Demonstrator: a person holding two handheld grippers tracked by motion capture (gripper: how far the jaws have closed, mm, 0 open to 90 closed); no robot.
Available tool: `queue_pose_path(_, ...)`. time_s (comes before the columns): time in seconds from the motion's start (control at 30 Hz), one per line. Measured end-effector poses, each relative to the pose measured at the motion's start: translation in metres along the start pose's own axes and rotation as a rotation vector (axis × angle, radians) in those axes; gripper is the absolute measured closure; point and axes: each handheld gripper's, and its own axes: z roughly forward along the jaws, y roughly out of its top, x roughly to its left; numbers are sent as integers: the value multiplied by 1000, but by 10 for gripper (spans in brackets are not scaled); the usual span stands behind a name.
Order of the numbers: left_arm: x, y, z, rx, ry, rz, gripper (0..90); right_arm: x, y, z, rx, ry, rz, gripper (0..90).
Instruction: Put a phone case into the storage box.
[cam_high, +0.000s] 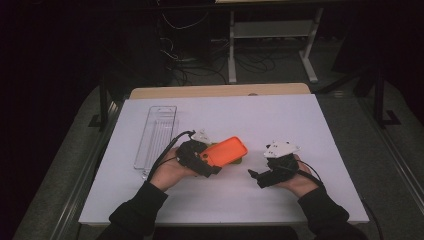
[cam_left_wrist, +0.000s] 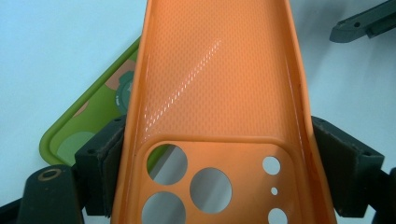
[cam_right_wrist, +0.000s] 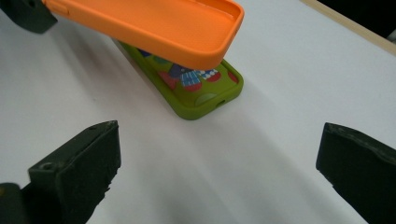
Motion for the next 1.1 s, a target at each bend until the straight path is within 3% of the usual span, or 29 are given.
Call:
queue_pose_path(0.07, -1, 0, 1, -7, -4, -12, 161, 1, 0, 0, -4, -13, -23, 0)
queue_pose_path(0.1, -3, 0, 2, -27, -6, -39, 160, 1, 0, -1, -3, -23, -40, 0)
queue_pose_path(0.3, -2, 0, 1, -6, -4, -10, 161, 3, 1, -1, -9, -54, -87, 0)
queue_pose_path(0.4, -3, 0, 2, -9, -5, -12, 160, 4, 1, -1, -4, -68, -125, 0)
queue_pose_path(0.43, -4, 0, 3, -27, -5, -30, 161, 6, 1, 0, -1, -81, -151, 0)
queue_pose_path(0.53, -4, 0, 2, -14, -7, -19, 161, 7, 1, 0, 1, -89, -178, 0)
queue_pose_path(0.57, -2, 0, 1, 6, -6, 8, 160, 8, 1, 0, 6, -94, -196, 0)
queue_pose_path(0.93, -2, 0, 2, 7, -2, 14, 160, 12, 1, 1, 22, -135, -280, 0)
queue_pose_path(0.97, -1, 0, 2, 9, -1, 28, 161, 13, 1, 2, 32, -148, -309, 0)
queue_pose_path(1.1, -2, 0, 2, 15, -3, 30, 161, 16, 0, 3, 38, -168, -340, 0)
